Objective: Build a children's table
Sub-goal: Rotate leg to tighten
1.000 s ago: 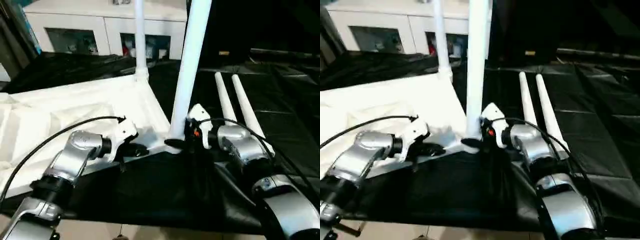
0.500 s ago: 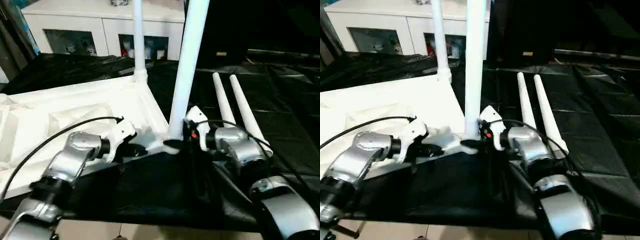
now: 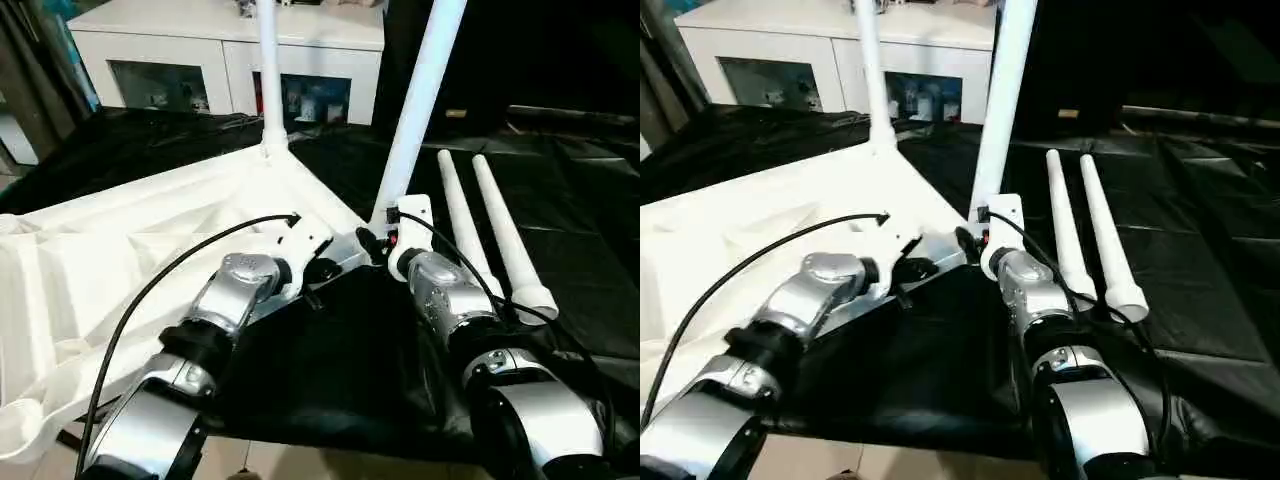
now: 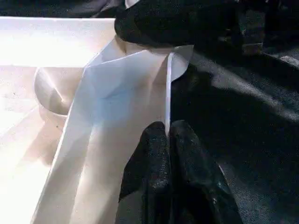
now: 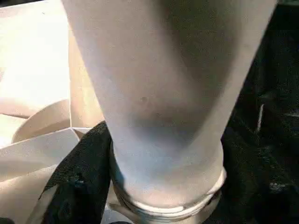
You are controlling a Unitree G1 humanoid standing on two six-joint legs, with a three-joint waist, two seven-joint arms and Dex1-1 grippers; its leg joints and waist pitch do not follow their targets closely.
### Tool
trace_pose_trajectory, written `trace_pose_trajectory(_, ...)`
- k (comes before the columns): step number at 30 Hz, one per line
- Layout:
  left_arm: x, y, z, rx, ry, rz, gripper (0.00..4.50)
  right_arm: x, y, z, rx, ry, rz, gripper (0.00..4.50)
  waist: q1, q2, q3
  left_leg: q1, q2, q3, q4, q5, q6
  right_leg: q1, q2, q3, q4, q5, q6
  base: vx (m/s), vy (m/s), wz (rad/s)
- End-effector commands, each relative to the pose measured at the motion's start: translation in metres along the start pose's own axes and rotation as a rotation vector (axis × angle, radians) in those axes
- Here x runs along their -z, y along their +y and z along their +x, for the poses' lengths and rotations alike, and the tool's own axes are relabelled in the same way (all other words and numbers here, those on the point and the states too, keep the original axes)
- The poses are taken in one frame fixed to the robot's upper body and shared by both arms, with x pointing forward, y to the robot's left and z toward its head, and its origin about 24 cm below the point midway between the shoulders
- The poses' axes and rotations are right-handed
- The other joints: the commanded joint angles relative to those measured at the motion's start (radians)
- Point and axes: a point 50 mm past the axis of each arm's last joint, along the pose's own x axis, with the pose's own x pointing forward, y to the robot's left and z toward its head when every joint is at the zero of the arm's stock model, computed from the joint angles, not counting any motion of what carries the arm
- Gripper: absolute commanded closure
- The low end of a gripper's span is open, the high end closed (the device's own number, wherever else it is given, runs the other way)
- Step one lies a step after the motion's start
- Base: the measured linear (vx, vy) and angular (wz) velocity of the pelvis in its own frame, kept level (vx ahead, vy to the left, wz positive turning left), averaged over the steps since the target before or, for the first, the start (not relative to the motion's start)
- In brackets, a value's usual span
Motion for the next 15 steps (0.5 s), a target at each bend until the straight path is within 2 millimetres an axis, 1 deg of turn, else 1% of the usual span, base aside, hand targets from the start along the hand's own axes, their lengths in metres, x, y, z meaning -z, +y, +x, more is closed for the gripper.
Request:
trace_pose_trajectory(1,-0.003,0.003,0.001,-0.03,-0.026,0.026,4.5,0.001,0.021,0.003,-0.087,-0.009,0.037,1.04,-0.007,0.001,-0.065,0.008,0.022,-0.008,-0.069,-0.164,0.004,0.053,-0.07,0.05,-0.081,-0.045,-0.19,0.0,0.0,0.0)
trace_pose_trajectory(2,-0.005,0.003,0.001,-0.021,-0.046,0.038,4.5,-0.002,0.021,0.003,-0.096,-0.022,0.044,1.04,-0.008,0.001,-0.064,0.006,0.022,-0.008,-0.07,-0.175,0.007,0.054,-0.071,0.051,-0.083,-0.067,-0.185,0.0,0.0,0.0)
trace_pose_trajectory(3,-0.011,0.003,0.0,-0.016,-0.115,0.033,4.5,-0.007,0.019,0.003,-0.095,-0.051,0.025,0.98,-0.008,0.001,-0.062,0.005,0.022,-0.009,-0.071,-0.179,0.007,0.055,-0.072,0.05,-0.085,-0.082,-0.182,0.0,0.0,0.0)
trace_pose_trajectory(4,-0.011,0.003,0.0,-0.016,-0.117,0.033,4.22,-0.007,0.018,0.003,-0.095,-0.051,0.024,0.75,-0.009,0.002,-0.063,0.006,0.022,-0.009,-0.071,-0.186,0.005,0.053,-0.072,0.051,-0.087,-0.102,-0.177,0.0,0.0,0.0)
trace_pose_trajectory(5,-0.016,0.006,-0.002,-0.029,-0.173,0.021,3.93,-0.011,0.015,0.002,-0.09,-0.074,-0.001,0.6,-0.01,-0.011,-0.064,0.005,0.023,-0.008,-0.071,-0.17,0.009,0.055,-0.072,0.051,-0.086,-0.091,-0.179,0.0,0.0,0.0)
trace_pose_trajectory(6,-0.018,0.007,-0.003,-0.037,-0.19,0.018,3.93,-0.013,0.014,0.002,-0.088,-0.084,-0.008,0.6,-0.007,-0.006,-0.066,0.004,0.023,-0.009,-0.069,-0.153,0.011,0.057,-0.074,0.051,-0.08,-0.075,-0.183,0.0,0.0,0.0)
trace_pose_trajectory(7,-0.02,0.009,-0.005,-0.048,-0.207,0.025,3.93,-0.016,0.01,0.001,-0.089,-0.107,-0.008,0.57,-0.006,-0.007,-0.068,0.002,0.023,-0.007,-0.066,-0.133,0.02,0.055,-0.074,0.052,-0.079,-0.042,-0.19,0.0,0.0,0.0)
trace_pose_trajectory(8,-0.024,0.016,-0.013,-0.088,-0.261,0.031,3.8,-0.023,0.003,-0.003,-0.093,-0.152,-0.007,0.57,-0.001,-0.002,-0.074,0.003,0.027,-0.008,-0.063,-0.104,0.024,0.056,-0.074,0.05,-0.069,0.023,-0.201,0.0,0.0,0.0)
trace_pose_trajectory(9,-0.024,0.016,-0.013,-0.089,-0.262,0.031,3.64,-0.023,0.003,-0.003,-0.094,-0.153,-0.007,0.57,0.0,-0.001,-0.075,0.003,0.028,-0.009,-0.061,-0.087,0.029,0.054,-0.073,0.05,-0.063,0.066,-0.209,0.0,0.0,0.0)
trace_pose_trajectory(10,-0.025,0.018,-0.016,-0.101,-0.276,0.034,3.64,-0.025,0.002,-0.004,-0.092,-0.165,-0.017,0.57,-0.004,-0.006,-0.076,-0.004,0.026,-0.01,-0.058,-0.044,0.044,0.059,-0.068,0.047,-0.052,0.156,-0.22,0.0,0.0,0.0)
trace_pose_trajectory(11,-0.027,0.021,-0.02,-0.119,-0.294,0.043,3.48,-0.027,0.0,-0.005,-0.092,-0.177,-0.027,0.57,-0.006,-0.007,-0.077,-0.004,0.022,-0.008,-0.053,-0.013,0.067,0.058,-0.066,0.045,-0.047,0.217,-0.231,0.0,0.0,0.0)
trace_pose_trajectory(12,-0.027,0.024,-0.025,-0.127,-0.315,0.035,3.48,-0.028,-0.003,-0.007,-0.095,-0.193,-0.034,0.57,-0.006,-0.006,-0.077,-0.003,0.022,-0.007,-0.052,-0.009,0.076,0.057,-0.065,0.044,-0.047,0.227,-0.234,0.0,0.0,0.0)
trace_pose_trajectory(13,-0.028,0.027,-0.03,-0.134,-0.335,0.033,3.35,-0.03,-0.005,-0.009,-0.092,-0.21,-0.043,0.57,-0.005,-0.004,-0.08,-0.002,0.02,-0.006,-0.047,0.003,0.09,0.056,-0.065,0.045,-0.044,0.252,-0.24,0.0,0.0,0.0)
trace_pose_trajectory(14,-0.028,0.035,-0.041,-0.182,-0.349,0.04,3.35,-0.031,-0.009,-0.011,-0.086,-0.224,-0.06,0.57,-0.004,-0.006,-0.081,-0.007,0.022,-0.007,-0.045,0.018,0.101,0.059,-0.067,0.044,-0.04,0.278,-0.241,0.0,0.0,0.0)
trace_pose_trajectory(15,-0.027,0.043,-0.052,-0.227,-0.353,0.04,3.18,-0.032,-0.012,-0.013,-0.081,-0.234,-0.074,0.57,-0.005,-0.007,-0.081,-0.008,0.021,-0.006,-0.044,0.026,0.106,0.058,-0.064,0.044,-0.039,0.289,-0.239,0.0,0.0,0.0)
